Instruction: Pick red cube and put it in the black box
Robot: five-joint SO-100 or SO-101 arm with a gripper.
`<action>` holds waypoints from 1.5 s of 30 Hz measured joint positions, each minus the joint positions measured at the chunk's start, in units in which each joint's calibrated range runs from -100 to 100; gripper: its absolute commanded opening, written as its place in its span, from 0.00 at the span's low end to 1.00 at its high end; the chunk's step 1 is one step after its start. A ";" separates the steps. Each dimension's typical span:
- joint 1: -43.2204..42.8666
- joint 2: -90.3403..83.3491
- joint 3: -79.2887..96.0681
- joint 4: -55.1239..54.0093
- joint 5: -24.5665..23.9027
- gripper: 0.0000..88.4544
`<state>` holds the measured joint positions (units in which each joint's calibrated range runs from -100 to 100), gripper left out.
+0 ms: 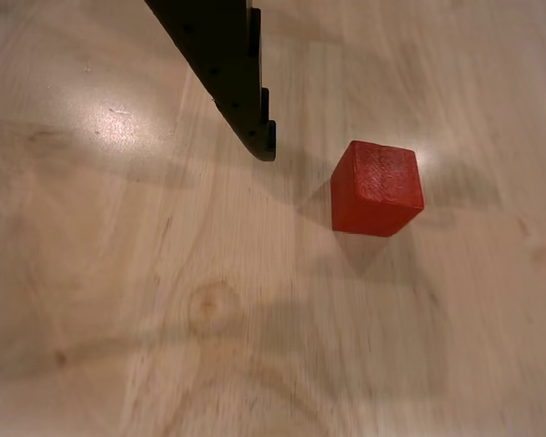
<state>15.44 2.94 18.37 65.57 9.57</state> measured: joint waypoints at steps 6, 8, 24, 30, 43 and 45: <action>-1.60 4.06 -3.25 0.00 0.06 0.57; -1.75 5.39 -4.33 0.00 0.06 0.57; -2.90 11.44 -8.85 -0.17 -0.23 0.57; -2.90 11.52 -8.94 -1.92 -0.23 0.57; -2.90 15.00 -10.20 -2.27 -0.23 0.57; -2.90 15.00 -10.65 -2.27 -0.23 0.57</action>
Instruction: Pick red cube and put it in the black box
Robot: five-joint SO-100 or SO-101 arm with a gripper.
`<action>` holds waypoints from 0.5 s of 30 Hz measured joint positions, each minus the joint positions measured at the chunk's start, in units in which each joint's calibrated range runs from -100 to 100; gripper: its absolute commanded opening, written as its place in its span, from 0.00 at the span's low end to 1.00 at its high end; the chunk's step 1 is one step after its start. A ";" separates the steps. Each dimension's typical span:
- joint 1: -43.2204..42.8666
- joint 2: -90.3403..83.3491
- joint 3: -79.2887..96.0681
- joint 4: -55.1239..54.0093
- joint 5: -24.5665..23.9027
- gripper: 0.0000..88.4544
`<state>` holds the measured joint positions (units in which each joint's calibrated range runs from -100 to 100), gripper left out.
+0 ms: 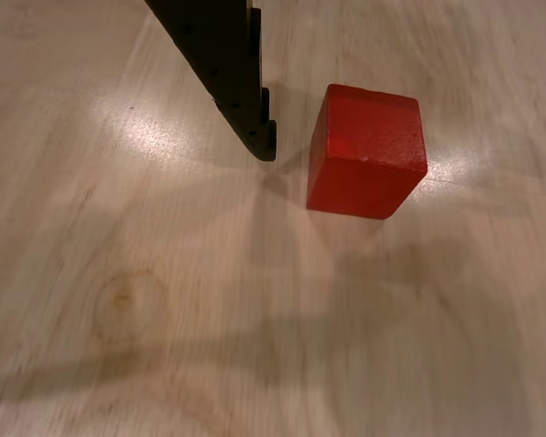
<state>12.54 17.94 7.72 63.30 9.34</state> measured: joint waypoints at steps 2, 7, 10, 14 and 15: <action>0.00 0.00 -0.09 0.00 0.00 0.57; 0.00 0.00 -0.09 0.00 0.00 0.48; 0.00 0.00 -0.09 0.00 0.00 0.40; 0.00 0.00 -0.09 0.00 0.00 0.39; 0.00 0.00 -0.09 0.00 0.00 0.39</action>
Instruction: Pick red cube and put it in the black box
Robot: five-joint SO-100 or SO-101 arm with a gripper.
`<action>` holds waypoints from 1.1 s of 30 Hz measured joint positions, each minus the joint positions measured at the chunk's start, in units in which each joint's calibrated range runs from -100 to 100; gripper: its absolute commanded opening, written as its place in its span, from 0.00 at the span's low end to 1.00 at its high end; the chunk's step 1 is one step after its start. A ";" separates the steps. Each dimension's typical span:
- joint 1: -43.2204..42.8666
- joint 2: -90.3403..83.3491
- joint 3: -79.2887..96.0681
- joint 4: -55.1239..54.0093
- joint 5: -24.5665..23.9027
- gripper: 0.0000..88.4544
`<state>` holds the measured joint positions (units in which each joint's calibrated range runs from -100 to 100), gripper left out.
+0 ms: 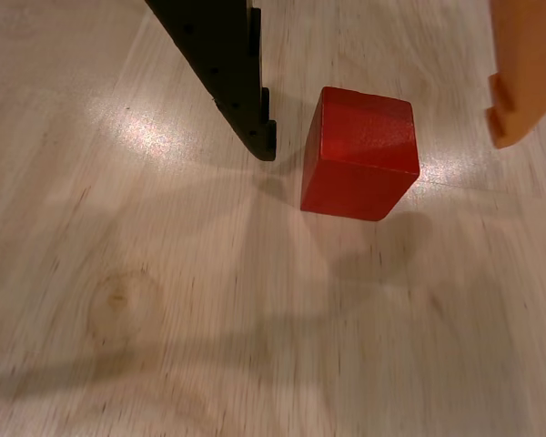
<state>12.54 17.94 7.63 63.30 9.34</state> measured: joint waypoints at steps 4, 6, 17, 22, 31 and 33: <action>0.00 0.00 0.00 0.00 0.00 0.38; 0.00 0.00 0.00 -0.35 0.00 0.38; 0.08 0.00 0.00 -1.66 0.00 0.18; 0.08 0.00 0.00 -1.66 0.00 0.15; 0.08 -0.17 0.27 -0.52 0.00 0.03; 0.00 -1.41 0.54 1.49 0.06 0.03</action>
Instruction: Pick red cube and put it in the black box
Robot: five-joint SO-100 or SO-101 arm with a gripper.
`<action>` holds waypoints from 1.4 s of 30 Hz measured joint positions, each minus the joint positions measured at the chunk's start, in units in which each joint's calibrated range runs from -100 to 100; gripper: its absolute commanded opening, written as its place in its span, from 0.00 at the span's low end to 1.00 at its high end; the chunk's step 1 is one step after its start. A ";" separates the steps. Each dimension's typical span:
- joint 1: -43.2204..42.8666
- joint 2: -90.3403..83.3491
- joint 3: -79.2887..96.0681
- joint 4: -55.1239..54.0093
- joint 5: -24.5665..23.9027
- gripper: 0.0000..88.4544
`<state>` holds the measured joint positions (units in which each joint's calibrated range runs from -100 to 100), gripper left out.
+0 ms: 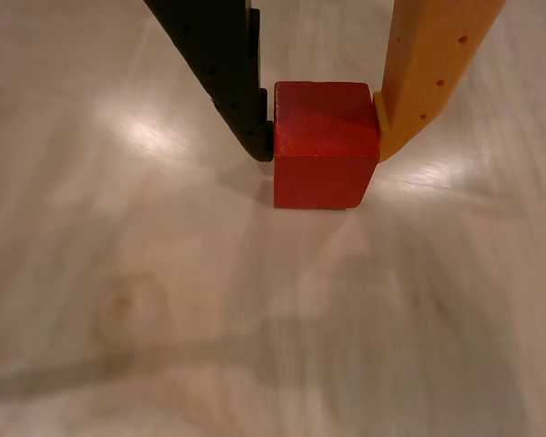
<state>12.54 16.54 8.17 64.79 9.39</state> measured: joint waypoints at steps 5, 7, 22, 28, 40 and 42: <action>-0.76 -8.87 1.35 6.47 2.07 0.03; -2.29 -13.43 2.71 9.79 4.21 0.03; -27.60 -39.78 20.95 21.32 16.08 0.03; -40.49 -44.51 24.65 23.85 16.08 0.04; -54.37 -46.08 24.65 32.85 16.20 0.04; -53.60 -46.08 25.37 32.85 16.25 0.04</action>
<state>-41.06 -29.55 33.54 97.64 25.65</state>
